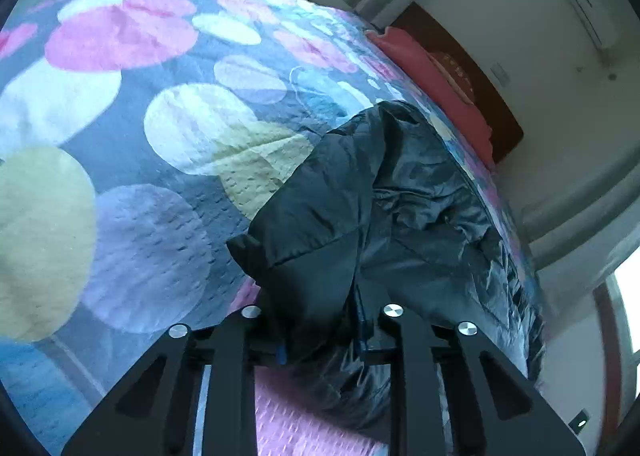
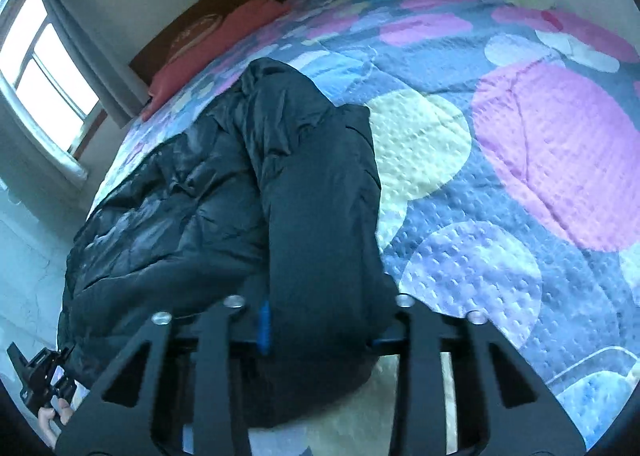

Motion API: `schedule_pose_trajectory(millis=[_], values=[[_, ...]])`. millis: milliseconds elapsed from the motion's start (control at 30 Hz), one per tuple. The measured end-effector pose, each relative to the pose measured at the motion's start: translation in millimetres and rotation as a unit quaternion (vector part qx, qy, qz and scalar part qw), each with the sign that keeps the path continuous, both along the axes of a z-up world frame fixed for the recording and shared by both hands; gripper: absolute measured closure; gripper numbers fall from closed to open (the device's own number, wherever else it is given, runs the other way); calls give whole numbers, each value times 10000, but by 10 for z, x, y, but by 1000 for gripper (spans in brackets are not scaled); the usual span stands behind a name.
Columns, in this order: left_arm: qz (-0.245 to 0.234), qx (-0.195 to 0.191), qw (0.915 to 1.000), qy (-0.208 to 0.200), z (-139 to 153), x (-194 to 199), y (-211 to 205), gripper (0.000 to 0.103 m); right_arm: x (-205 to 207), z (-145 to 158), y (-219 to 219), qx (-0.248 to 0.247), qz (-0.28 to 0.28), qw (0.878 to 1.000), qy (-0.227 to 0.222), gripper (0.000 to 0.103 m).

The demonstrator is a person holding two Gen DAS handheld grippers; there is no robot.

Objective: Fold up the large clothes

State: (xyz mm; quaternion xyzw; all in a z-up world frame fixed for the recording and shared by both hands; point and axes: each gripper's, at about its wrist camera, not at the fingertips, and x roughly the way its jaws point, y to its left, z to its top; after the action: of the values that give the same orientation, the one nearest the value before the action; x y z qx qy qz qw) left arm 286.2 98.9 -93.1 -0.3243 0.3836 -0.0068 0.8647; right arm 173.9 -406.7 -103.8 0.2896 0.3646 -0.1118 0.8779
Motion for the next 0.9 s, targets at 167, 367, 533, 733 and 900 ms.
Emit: schedule_pose_trajectory(millis=[167, 367, 533, 733, 900], values=[[-22, -19, 10000, -37, 116, -190, 88, 84, -215, 137, 105, -176, 76, 9998, -74, 80], [-12, -90, 9999, 48, 133, -460, 223, 84, -445, 183, 155, -126, 202, 9997, -38, 80], [-86, -101, 9999, 77, 131, -789, 307, 84, -712, 177, 157, -45, 222, 9997, 33, 80], [-129, -154, 9997, 144, 98, -1212, 434, 84, -1050, 158, 205, -84, 318, 9993, 149, 79], [-210, -105, 9996, 176, 60, -1322, 454, 82, -1182, 80, 202, -113, 331, 9992, 194, 75]])
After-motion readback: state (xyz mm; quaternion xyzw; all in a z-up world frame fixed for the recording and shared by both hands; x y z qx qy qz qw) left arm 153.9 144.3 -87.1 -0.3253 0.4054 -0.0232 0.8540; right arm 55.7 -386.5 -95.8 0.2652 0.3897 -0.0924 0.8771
